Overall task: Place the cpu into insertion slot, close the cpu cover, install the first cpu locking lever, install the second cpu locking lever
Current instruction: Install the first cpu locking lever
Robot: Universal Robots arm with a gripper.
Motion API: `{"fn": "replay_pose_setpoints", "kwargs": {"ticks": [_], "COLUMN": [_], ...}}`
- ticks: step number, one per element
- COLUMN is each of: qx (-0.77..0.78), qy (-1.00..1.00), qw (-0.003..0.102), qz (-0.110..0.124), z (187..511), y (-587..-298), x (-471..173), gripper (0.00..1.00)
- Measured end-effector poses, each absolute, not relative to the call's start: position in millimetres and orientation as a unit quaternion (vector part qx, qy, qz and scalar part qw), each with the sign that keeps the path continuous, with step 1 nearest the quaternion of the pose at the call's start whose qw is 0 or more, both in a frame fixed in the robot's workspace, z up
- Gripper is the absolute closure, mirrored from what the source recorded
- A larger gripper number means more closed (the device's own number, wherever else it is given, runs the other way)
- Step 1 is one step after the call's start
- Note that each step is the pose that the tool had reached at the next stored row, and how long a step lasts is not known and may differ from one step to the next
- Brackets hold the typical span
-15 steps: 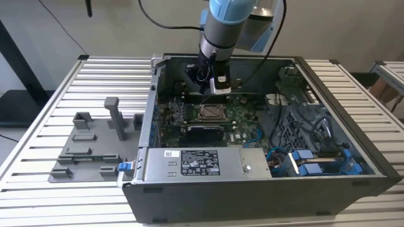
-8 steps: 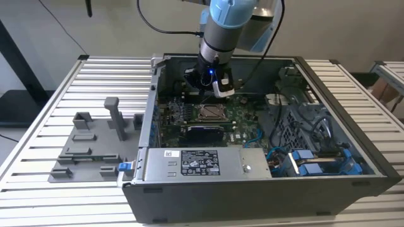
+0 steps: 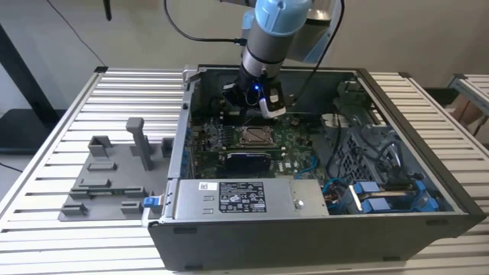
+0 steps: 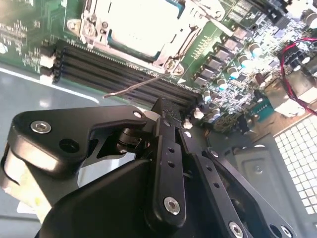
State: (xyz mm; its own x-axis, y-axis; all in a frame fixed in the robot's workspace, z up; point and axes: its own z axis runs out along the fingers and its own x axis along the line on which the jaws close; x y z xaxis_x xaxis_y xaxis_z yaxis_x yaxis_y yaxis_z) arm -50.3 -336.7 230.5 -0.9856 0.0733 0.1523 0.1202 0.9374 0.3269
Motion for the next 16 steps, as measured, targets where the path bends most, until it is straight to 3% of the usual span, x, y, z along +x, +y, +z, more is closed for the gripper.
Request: {"fn": "replay_pose_setpoints", "kwargs": {"ticks": [8,16], "qx": [-0.019,-0.01], "qy": [-0.984,-0.983], "qw": [0.048,0.048], "qz": [-0.171,-0.176], "z": [228.3,226.8], "y": [-337.0,-336.9], "x": [-52.4,-54.6], "gripper": [0.89,0.89]}}
